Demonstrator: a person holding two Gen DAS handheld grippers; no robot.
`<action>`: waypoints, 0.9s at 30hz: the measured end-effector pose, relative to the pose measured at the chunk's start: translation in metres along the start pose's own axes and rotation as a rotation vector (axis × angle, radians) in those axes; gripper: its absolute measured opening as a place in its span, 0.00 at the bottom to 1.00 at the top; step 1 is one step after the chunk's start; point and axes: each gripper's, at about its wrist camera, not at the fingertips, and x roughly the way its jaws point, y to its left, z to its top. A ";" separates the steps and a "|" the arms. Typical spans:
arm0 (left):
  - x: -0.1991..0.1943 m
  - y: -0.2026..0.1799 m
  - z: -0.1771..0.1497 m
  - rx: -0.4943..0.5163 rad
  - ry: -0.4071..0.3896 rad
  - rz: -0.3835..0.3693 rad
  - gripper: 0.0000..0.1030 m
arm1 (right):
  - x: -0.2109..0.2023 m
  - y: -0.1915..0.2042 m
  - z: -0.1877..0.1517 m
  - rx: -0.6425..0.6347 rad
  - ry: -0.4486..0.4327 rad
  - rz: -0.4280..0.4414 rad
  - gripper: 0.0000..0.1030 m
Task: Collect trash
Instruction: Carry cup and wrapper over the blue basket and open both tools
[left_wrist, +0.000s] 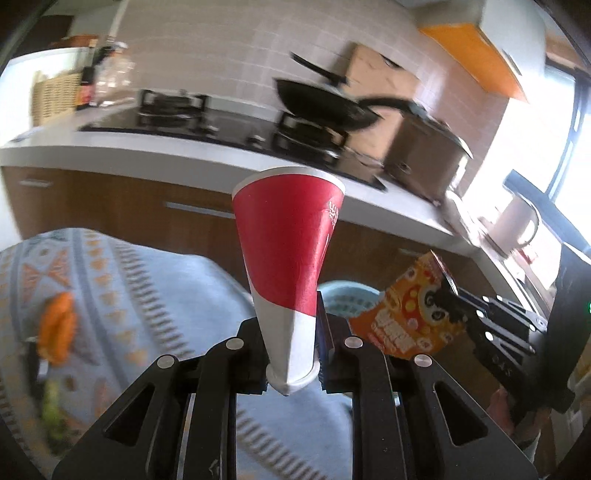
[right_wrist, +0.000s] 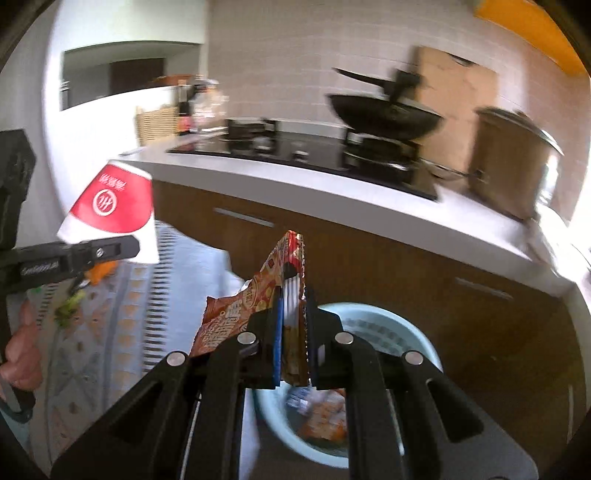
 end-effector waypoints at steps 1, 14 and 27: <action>0.012 -0.011 -0.001 0.015 0.023 -0.013 0.16 | 0.001 -0.008 -0.002 0.013 0.007 -0.018 0.08; 0.107 -0.073 -0.030 0.100 0.222 -0.060 0.20 | 0.040 -0.095 -0.048 0.167 0.207 -0.194 0.09; 0.121 -0.078 -0.041 0.131 0.265 -0.040 0.61 | 0.053 -0.098 -0.058 0.205 0.247 -0.175 0.47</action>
